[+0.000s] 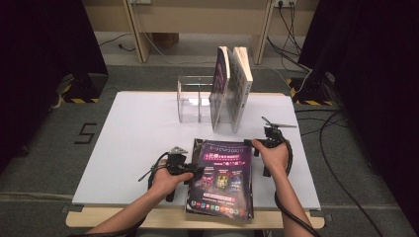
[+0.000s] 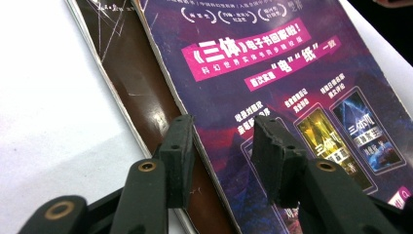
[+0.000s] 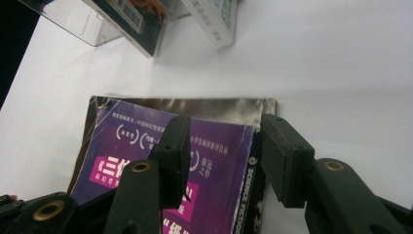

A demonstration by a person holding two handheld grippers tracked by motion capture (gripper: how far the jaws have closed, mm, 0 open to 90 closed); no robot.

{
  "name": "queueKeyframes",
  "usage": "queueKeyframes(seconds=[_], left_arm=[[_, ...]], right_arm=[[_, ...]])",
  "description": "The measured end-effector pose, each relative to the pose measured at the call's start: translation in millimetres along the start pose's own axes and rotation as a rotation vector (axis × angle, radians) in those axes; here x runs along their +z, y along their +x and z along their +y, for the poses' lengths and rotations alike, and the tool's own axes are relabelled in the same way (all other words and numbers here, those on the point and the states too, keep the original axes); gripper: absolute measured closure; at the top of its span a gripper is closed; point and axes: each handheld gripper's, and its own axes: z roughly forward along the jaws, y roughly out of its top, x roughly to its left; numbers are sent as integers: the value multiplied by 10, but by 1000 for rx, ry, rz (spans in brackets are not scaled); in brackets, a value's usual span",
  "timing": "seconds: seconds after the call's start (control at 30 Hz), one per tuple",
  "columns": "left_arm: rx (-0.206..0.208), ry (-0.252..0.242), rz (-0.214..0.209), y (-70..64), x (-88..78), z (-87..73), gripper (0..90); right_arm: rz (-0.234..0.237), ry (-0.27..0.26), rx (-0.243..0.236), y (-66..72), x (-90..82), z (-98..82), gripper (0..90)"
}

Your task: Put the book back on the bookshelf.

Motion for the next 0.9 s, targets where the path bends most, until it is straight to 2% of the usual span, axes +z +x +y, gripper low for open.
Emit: queueKeyframes(seconds=[0.2, 0.3, 0.37, 0.4, 0.47, 0.6, 0.73, 0.9], left_arm=[[-5, 0, 2, -2, 0, 0, 596], [-10, -2, 3, 1, -1, -2, 596], [-8, -3, 2, 2, -3, -3, 596], [-6, -2, -1, 3, -5, -4, 597], [-4, -2, -2, 5, -9, -5, 595], [2, 0, -10, 17, -19, -2, 586], [-14, -4, -54, 55, -62, -10, 559], [-1, -20, -61, 104, -224, -39, 518]], right_arm=[[15, 21, 20, -21, 11, -104, 562], [72, 78, 35, 16, 43, -163, 582], [41, 61, -4, 48, 43, -192, 635], [34, 59, 0, 61, 34, -194, 658], [34, 52, -15, 65, 10, -179, 727], [50, 55, -21, 137, -59, -139, 796], [59, 44, -51, 206, -97, -119, 820], [80, 13, -34, 257, -150, -131, 834]])
